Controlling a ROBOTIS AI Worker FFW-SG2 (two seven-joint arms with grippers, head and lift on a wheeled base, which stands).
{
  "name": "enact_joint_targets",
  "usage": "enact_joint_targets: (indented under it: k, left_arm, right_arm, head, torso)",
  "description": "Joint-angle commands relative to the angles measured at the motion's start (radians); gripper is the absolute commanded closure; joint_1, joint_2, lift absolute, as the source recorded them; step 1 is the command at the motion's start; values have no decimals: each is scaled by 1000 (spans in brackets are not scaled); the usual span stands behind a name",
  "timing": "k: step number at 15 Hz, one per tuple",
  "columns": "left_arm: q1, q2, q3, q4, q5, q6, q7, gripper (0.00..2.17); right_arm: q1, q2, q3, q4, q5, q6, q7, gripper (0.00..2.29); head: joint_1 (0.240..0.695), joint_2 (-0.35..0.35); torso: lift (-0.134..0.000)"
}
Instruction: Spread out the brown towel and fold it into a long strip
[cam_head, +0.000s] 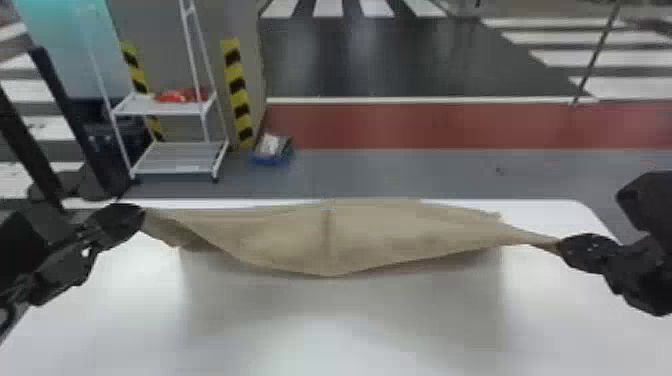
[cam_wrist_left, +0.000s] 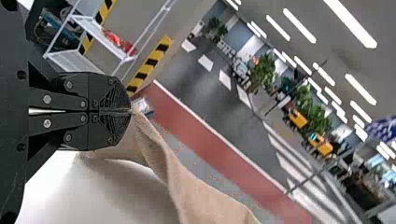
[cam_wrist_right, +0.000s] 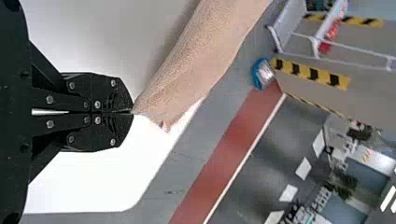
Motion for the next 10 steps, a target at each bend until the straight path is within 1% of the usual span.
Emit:
enact_joint_targets:
  k: [1,2,3,4,5,6,7,8,9,10]
  left_arm:
    - [150,3,25,49,28,-159,6,2142]
    - [199,6,30,68,31,-214,-8,2142]
    - [220,12,31,80,29,-254,-20,2142]
    - [240,29,36,91,29,-267,-54,2142]
    - [248,36,50,94,28,-279,-106,2142]
    - [251,36,68,92,33,-310,-150,2142]
    - [263,39,88,89,34,-313,-176,2142]
    - [277,52,109,91,33,-316,-192,2142]
    - [285,56,126,91,37,-319,-212,2142]
    - [288,58,145,89,51,-334,-244,2142]
  right_arm:
    - [140,-1,3,-11,31,-96,24,1511]
    - [195,-7,-3,-11,44,-139,52,1511]
    - [225,-11,-10,-12,48,-151,72,1511]
    - [257,-17,-24,-14,50,-173,96,1511]
    - [284,-18,-41,-21,50,-194,113,1511]
    - [306,-17,-60,-34,48,-216,142,1511]
    - [330,-17,-73,-41,48,-219,168,1511]
    - [353,-15,-93,-49,48,-246,182,1511]
    - [370,-12,-115,-60,47,-255,185,1511]
    - [383,-9,-153,-70,41,-271,210,1511]
  head:
    - [673,30]
    - [695,32]
    - [695,35]
    - [695,34]
    - [695,31]
    - [695,27]
    - [695,24]
    - [695,27]
    - [695,27]
    - [695,39]
  torso:
    - [-123]
    - [-123]
    - [-123]
    - [-123]
    - [-123]
    - [-123]
    - [-123]
    - [-123]
    - [-123]
    - [-123]
